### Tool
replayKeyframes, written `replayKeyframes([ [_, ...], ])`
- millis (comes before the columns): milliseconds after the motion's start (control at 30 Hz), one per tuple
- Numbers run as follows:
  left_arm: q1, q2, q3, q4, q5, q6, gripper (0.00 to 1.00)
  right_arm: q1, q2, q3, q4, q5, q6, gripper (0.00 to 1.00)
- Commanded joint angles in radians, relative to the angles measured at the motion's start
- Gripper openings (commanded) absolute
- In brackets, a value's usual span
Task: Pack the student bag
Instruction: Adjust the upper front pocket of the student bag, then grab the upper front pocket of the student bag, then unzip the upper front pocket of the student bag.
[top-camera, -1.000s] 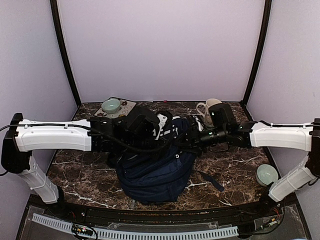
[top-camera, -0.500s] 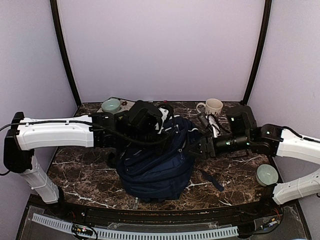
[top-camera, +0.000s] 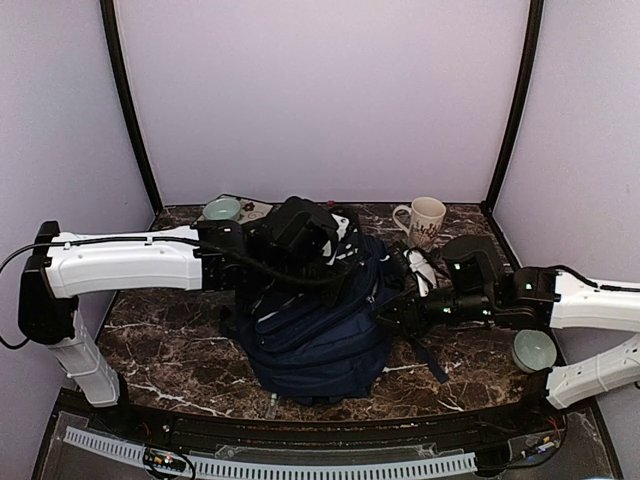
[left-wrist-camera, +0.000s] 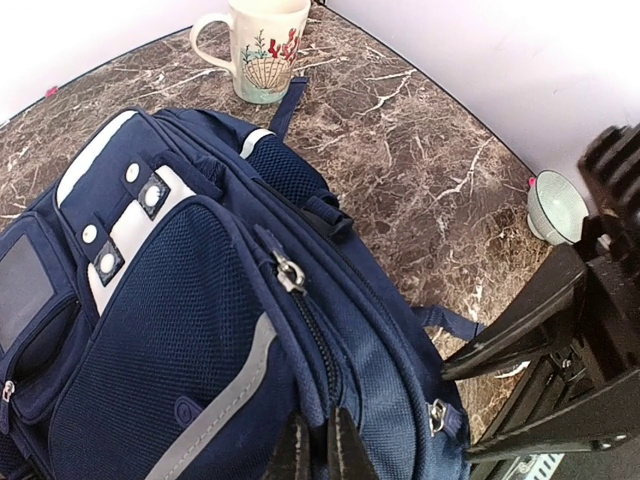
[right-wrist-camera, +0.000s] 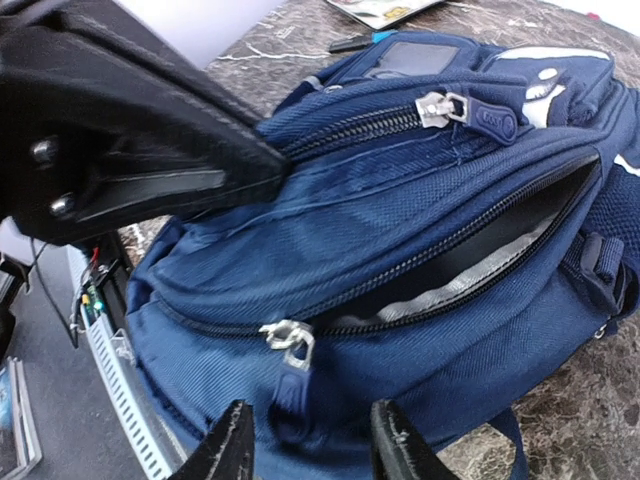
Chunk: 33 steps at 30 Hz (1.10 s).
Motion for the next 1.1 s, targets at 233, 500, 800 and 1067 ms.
replayKeyframes([
  [233, 0.0, -0.007, 0.069, 0.073, 0.018, -0.013, 0.0, 0.021, 0.057, 0.065, 0.063, 0.057, -0.059, 0.28],
  [500, 0.0, 0.011, 0.074, 0.069, 0.03, -0.028, 0.0, 0.038, 0.031, 0.073, 0.027, 0.08, -0.05, 0.0],
  [800, 0.0, 0.039, 0.103, 0.07, 0.04, -0.017, 0.0, 0.042, -0.052, 0.069, -0.046, 0.117, -0.055, 0.0],
  [1067, 0.0, 0.092, 0.156, 0.076, 0.077, -0.023, 0.0, 0.042, -0.072, 0.081, -0.093, 0.096, -0.032, 0.0],
])
